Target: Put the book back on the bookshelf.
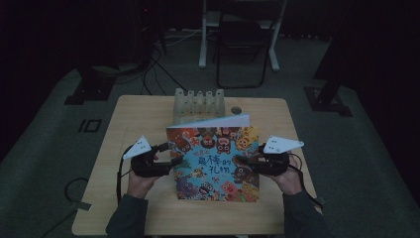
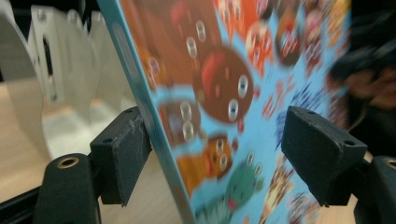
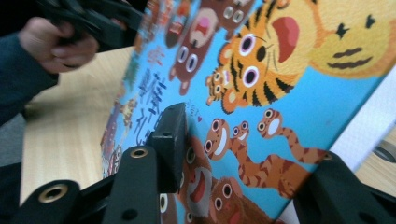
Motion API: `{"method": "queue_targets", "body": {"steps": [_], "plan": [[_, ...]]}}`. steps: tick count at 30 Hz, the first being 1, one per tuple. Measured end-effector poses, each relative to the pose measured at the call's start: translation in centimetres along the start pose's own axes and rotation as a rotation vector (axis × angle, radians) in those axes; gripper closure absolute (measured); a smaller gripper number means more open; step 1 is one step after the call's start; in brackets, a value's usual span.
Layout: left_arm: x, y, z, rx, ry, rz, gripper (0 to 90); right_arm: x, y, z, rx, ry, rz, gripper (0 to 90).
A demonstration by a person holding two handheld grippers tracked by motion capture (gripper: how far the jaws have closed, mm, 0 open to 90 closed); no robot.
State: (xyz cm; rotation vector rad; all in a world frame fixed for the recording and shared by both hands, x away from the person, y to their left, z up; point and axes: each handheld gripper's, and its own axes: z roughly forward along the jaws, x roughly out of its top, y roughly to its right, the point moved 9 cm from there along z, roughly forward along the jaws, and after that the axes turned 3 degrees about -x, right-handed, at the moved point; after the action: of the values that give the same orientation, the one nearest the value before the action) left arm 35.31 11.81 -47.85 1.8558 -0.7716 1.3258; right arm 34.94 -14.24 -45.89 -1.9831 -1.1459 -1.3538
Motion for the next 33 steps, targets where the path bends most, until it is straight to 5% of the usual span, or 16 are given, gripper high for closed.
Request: {"method": "queue_targets", "body": {"steps": [16, 24, 33], "plan": [[1.8, 2.4, -0.7, 0.046, 0.034, 0.108, 38.6, -1.5, 1.5, -0.1, -0.066, -0.002, 0.005, 50.6], [2.0, 3.8, -1.2, -0.002, 0.079, 0.132, 55.2, -2.3, 2.3, -0.1, -0.092, -0.016, -0.002, 47.7], [1.6, 4.4, -1.2, -0.043, 0.069, 0.176, 58.0, -2.6, 2.2, -0.5, -0.077, -0.022, -0.029, 47.4]]}}
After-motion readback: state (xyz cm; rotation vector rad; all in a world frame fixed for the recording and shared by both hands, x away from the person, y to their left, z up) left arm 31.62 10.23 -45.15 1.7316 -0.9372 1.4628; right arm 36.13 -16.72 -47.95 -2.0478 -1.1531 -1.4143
